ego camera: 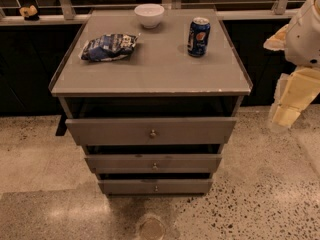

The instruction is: Open middle drawer

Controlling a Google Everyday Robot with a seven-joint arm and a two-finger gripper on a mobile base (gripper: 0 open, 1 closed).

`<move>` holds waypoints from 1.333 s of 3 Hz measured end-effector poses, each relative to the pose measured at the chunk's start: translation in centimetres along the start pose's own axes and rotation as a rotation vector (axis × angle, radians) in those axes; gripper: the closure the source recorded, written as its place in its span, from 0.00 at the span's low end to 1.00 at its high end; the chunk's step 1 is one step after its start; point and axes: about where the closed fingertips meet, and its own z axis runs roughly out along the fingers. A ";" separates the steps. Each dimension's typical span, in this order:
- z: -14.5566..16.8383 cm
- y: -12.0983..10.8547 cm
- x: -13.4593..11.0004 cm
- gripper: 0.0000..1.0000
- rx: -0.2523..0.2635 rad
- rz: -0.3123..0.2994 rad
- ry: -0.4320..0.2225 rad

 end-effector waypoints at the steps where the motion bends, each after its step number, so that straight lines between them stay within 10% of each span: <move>1: -0.3 0.3 0.3 0.00 0.015 0.000 -0.004; 4: 7.8 8.4 3.9 0.00 0.066 -0.094 -0.032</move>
Offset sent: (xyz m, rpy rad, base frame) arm -0.0591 -0.0036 -0.0549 -0.0652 -0.0316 0.0712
